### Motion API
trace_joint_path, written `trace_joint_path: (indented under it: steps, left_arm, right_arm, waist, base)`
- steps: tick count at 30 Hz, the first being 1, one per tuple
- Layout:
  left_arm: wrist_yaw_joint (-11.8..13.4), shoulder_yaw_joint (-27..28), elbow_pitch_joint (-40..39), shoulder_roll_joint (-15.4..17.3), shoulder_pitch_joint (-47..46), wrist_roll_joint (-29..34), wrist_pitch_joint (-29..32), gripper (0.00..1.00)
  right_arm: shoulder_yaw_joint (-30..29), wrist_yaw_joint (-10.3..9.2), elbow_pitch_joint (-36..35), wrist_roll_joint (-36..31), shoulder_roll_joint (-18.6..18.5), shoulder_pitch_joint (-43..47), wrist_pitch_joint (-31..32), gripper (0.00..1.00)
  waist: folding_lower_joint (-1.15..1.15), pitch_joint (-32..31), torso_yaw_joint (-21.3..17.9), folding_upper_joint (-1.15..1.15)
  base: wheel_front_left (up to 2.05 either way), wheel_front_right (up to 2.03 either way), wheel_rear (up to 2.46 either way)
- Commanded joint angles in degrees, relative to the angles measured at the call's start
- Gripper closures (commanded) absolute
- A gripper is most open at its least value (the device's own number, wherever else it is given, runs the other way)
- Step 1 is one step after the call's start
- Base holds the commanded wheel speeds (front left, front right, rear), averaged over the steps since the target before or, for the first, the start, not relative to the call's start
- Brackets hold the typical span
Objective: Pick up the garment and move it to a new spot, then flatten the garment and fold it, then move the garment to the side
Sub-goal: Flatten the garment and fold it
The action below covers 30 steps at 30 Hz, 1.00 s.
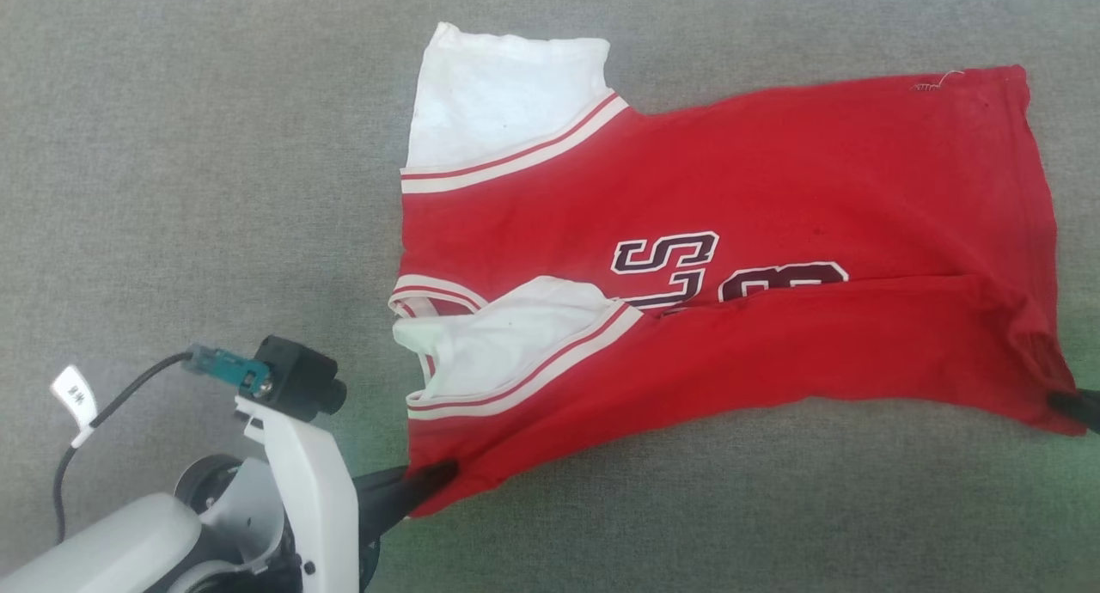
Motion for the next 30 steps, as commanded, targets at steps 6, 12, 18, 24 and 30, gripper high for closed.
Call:
trace_joint_path:
  steps: [6, 12, 18, 24, 30]
  left_arm:
    - [1.6, 1.4, 0.0, 0.1, 2.7, 0.6, -4.2, 0.00]
    - [2.3, 3.7, 2.0, -0.7, 3.8, 2.3, -10.4, 0.00]
    - [2.9, 8.9, 6.1, -1.6, 3.6, 3.0, -19.5, 0.00]
    - [3.8, 12.0, 15.3, -3.1, -2.2, 7.4, -24.9, 0.00]
    - [2.6, 13.0, 28.3, -6.0, -13.6, 9.4, -22.3, 0.00]
  right_arm:
    - [-3.1, 0.00, -1.3, -1.4, 1.8, 3.3, -6.7, 0.00]
    - [-7.0, 0.00, -1.2, -5.4, 5.5, 3.7, -14.7, 0.00]
    - [-11.0, 0.00, -1.5, -12.4, 13.4, 1.4, -26.2, 0.00]
    - [-13.3, 0.00, -1.2, -19.1, 22.5, -0.8, -35.9, 0.00]
    - [-16.4, 0.00, -1.4, -24.2, 29.6, -1.5, -42.1, 0.00]
  waist:
    - [0.00, -0.9, -0.7, 0.00]
    - [0.00, -1.5, -1.7, 0.00]
    - [0.00, -2.0, -3.4, 0.00]
    - [0.00, -2.2, -6.3, 0.00]
    - [0.00, -0.9, -10.2, 0.00]
  base:
    - [0.00, 0.00, 0.00]
    - [0.00, 0.00, 0.00]
    - [0.00, 0.00, 0.00]
    - [0.00, 0.00, 0.00]
    - [0.00, 0.00, 0.00]
